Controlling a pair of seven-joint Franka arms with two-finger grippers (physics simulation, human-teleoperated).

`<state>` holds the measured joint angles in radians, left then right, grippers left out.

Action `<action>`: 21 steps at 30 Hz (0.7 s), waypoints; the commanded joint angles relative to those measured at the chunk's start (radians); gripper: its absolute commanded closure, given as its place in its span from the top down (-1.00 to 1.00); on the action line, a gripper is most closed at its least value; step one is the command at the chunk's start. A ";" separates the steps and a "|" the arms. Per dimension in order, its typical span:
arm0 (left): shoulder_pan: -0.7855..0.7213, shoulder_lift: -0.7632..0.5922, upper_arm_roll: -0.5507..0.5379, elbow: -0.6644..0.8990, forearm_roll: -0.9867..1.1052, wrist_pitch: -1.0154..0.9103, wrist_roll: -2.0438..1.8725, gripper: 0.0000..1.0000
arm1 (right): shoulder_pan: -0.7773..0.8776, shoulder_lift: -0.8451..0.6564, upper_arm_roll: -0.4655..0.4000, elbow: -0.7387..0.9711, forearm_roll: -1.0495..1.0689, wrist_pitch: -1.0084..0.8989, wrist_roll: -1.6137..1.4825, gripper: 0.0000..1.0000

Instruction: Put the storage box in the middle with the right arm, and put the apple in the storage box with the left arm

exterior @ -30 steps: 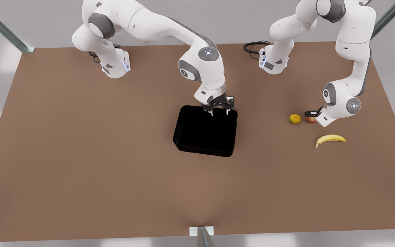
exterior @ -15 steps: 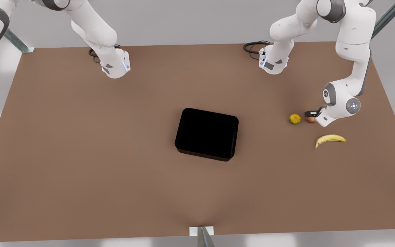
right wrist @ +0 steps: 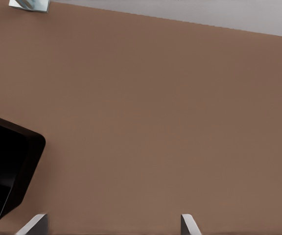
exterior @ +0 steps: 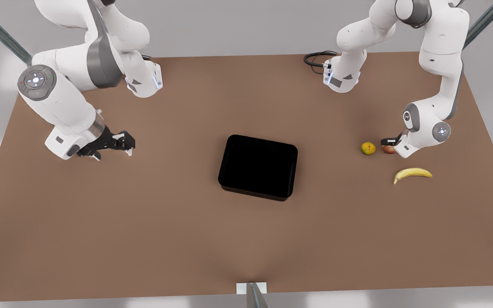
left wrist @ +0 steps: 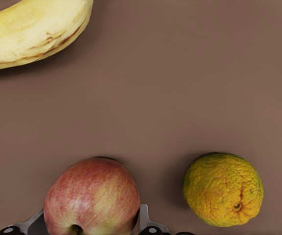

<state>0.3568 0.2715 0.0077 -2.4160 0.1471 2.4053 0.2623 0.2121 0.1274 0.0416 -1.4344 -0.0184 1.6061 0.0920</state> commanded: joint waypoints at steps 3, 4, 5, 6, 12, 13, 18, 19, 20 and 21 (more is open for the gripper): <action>-0.001 0.008 0.000 0.002 0.000 0.003 0.000 0.74 | -0.014 -0.002 0.000 0.002 0.000 0.000 0.000 1.00; -0.001 0.009 0.000 0.002 0.000 0.003 0.000 0.74 | -0.014 -0.002 0.000 0.002 0.000 0.000 -0.002 1.00; -0.001 0.015 0.000 0.002 0.000 0.020 0.000 0.74 | -0.022 -0.003 0.000 0.002 0.000 -0.002 -0.002 1.00; 0.001 0.018 0.000 0.002 0.000 0.020 0.000 0.73 | -0.022 -0.003 0.000 0.002 0.000 -0.002 -0.002 1.00; 0.001 0.017 0.000 0.002 0.000 0.020 0.000 0.63 | -0.023 -0.003 0.001 0.002 0.000 -0.021 -0.002 1.00; 0.001 0.018 0.000 0.002 0.000 0.021 0.002 0.63 | -0.023 -0.002 0.000 0.002 0.000 -0.021 -0.002 1.00; 0.001 0.017 0.000 0.000 0.000 0.021 0.002 0.63 | -0.036 -0.002 0.003 0.002 0.002 -0.021 0.000 1.00; 0.001 0.017 0.000 0.000 0.000 0.020 0.002 0.63 | -0.036 -0.002 0.003 0.002 0.002 -0.020 0.000 1.00; 0.002 0.017 0.000 0.000 0.000 0.020 0.002 0.63 | -0.036 -0.002 0.003 0.002 0.002 -0.020 0.000 1.00; 0.004 0.015 0.000 0.000 0.002 0.018 0.002 0.63 | -0.036 0.000 0.003 0.002 0.002 -0.020 0.000 1.00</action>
<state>0.3653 0.2854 0.0077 -2.4160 0.1590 2.4227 0.2643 0.1759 0.1288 0.0445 -1.4328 -0.0169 1.5870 0.0920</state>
